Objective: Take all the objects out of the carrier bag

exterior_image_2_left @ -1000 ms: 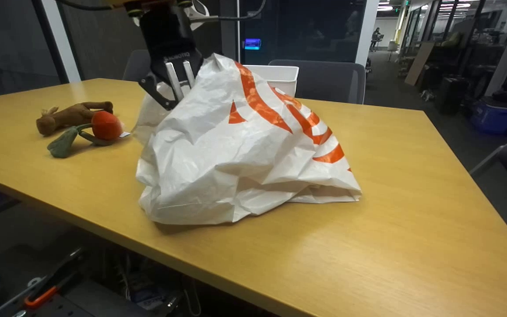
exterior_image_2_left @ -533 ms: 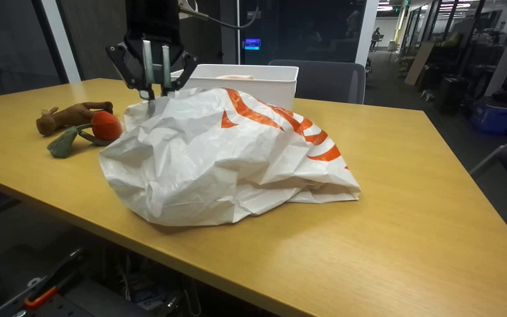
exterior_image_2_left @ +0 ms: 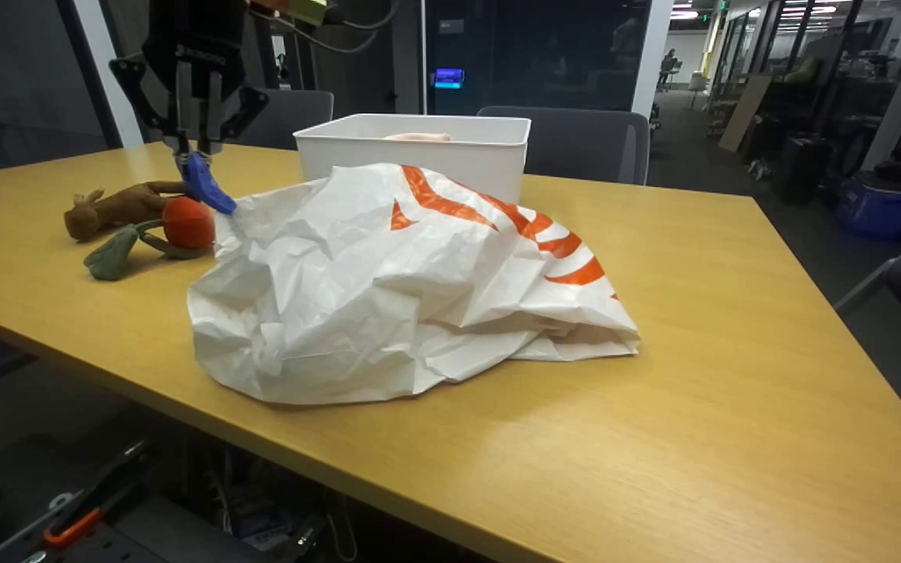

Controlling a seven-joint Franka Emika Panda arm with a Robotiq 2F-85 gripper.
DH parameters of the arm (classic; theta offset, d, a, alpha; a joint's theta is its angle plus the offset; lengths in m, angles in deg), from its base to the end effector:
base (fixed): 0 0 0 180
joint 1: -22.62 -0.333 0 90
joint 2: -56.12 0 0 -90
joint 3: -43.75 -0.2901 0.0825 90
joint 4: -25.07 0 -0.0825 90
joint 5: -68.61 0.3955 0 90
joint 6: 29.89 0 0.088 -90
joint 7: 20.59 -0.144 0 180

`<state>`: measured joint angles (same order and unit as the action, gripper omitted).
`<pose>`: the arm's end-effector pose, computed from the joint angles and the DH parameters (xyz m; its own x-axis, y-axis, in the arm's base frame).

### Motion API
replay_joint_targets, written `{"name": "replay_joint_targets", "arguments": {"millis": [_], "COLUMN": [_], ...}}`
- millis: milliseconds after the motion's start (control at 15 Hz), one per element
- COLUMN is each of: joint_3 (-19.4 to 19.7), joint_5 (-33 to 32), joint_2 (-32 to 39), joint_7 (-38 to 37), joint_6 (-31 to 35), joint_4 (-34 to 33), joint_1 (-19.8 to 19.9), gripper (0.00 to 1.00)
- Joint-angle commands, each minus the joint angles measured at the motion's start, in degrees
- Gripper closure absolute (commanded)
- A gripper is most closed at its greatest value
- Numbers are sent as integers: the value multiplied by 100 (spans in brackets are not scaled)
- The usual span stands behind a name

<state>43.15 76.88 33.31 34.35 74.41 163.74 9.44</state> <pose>0.3975 0.1148 0.3764 0.4085 0.9127 -0.0137 0.8852 -0.3998 -0.2379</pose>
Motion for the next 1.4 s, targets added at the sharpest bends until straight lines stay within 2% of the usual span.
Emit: {"name": "replay_joint_targets", "arguments": {"millis": [0,333,400,467,533,667,800,933,1067,1133,1333], "joint_3": [-330,-646,-671,-664,-644,-562,-551,-597,-661,-629,-495], "joint_5": [557,1055,1078,1099,1134,1338,1491,1196,533,247,-367], "joint_2": [-126,291,415,537,628,749,705,582,414,324,157], "joint_7": [57,347,413,447,445,507,396,26,-747,-1073,-1742], "joint_6": [1010,3158,3548,3756,3929,3952,3790,3704,3369,3100,2308], "joint_4": [90,270,316,330,348,307,312,403,493,529,582], "joint_1": [-326,-808,-881,-937,-982,-1054,-963,-742,-366,-212,149], "gripper": [96,96,92,64,63,49,33,17,4,0,0]}}
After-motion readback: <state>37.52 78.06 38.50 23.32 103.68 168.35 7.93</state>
